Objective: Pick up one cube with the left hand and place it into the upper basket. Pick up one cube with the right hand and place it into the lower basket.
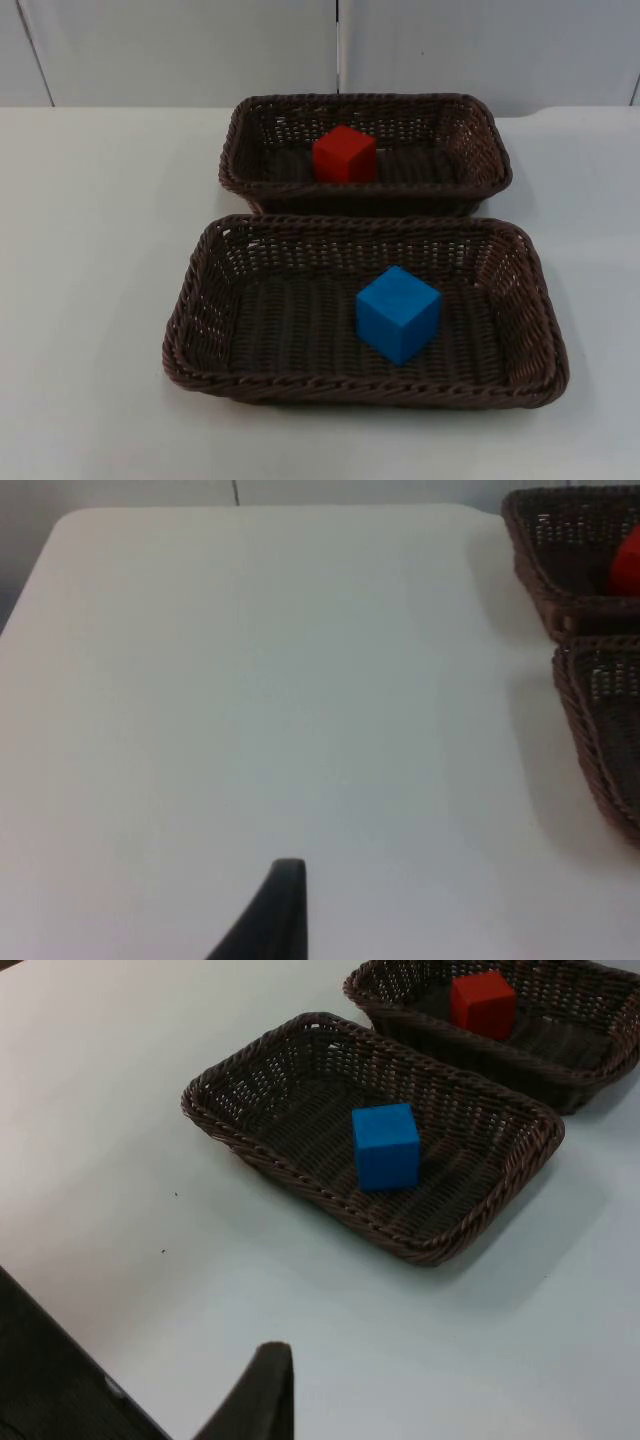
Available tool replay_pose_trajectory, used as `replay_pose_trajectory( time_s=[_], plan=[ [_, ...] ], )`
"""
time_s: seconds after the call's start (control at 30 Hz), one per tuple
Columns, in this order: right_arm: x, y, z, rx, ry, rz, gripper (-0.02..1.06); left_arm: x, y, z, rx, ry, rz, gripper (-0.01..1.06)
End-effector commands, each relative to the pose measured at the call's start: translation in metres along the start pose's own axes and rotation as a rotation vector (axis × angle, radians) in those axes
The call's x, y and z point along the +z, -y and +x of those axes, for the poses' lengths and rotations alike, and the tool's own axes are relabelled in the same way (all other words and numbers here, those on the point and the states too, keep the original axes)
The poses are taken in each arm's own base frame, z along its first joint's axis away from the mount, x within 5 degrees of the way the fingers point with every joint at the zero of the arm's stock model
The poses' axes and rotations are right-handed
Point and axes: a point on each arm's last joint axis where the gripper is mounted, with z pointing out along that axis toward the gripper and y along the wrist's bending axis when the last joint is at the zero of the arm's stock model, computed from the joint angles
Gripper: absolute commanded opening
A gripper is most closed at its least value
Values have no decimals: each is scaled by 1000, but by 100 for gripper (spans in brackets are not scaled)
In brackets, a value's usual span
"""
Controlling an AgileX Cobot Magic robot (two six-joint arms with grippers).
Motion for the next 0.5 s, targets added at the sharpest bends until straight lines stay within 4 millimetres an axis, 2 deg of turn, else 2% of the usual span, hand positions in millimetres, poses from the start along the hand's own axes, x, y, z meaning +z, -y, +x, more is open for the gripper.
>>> replay_pose_trajectory(
  time_s=[0.0,0.47],
  plan=[
    [0,0,1,-1,2,-7,105,1,0,1,-14,-1,-16,105],
    [0,0,1,1,2,-4,105,1,0,1,-20,-1,-27,105]
  ],
)
